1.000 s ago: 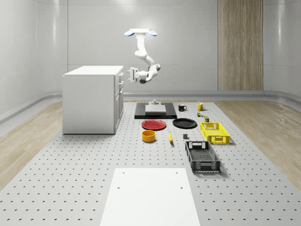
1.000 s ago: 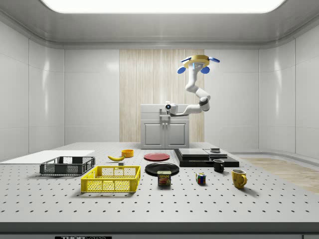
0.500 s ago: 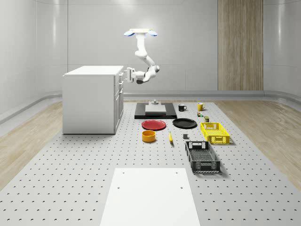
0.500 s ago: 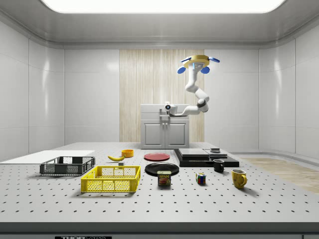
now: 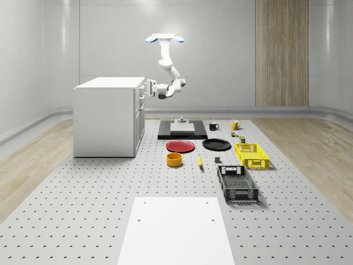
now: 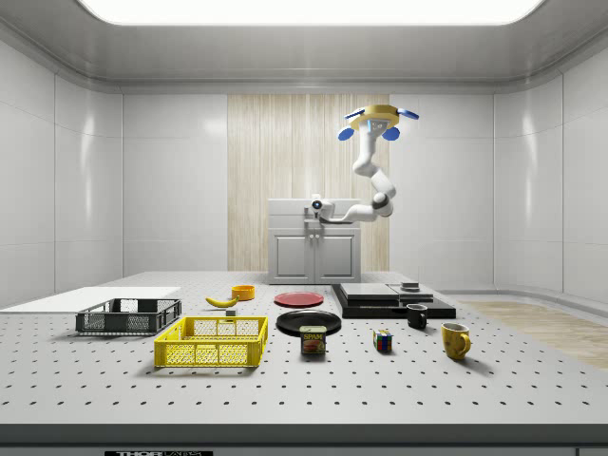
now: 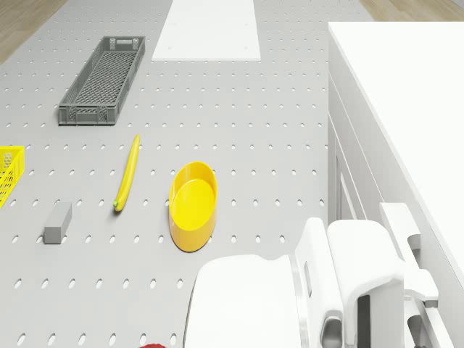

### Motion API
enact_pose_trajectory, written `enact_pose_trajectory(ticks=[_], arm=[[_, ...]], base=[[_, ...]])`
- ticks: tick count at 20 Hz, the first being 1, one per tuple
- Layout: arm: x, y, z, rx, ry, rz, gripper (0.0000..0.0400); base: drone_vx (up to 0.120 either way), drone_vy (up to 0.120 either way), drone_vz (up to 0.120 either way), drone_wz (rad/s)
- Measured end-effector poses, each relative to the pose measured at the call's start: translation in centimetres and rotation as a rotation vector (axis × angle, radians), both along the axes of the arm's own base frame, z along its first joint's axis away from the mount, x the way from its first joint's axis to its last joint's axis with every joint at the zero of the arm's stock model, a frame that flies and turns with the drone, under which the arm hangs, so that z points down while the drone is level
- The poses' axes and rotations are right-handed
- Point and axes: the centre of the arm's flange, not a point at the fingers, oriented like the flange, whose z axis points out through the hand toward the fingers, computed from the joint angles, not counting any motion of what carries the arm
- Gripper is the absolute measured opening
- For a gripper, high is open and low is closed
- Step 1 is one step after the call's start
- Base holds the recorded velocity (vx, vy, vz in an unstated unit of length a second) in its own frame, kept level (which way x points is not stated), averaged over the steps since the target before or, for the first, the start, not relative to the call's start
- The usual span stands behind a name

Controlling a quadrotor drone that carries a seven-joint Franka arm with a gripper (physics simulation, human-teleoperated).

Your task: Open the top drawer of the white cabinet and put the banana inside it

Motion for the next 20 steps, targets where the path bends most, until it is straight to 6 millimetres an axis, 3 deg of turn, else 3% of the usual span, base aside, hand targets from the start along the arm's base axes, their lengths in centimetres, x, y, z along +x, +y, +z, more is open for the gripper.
enact_pose_trajectory(ticks=[16, 18, 20], arm=[[0.6, 1.5, -0.6, 0.000, 0.000, 0.000, 0.0400], [0.6, 1.7, -0.6, 0.000, 0.000, 0.000, 0.0284], [0.6, 1.8, -0.6, 0.000, 0.000, 0.000, 0.0214]], base=[[0.000, 0.000, 0.000, 0.000], [0.000, 0.000, 0.000, 0.000], [0.000, 0.000, 0.000, 0.000]])
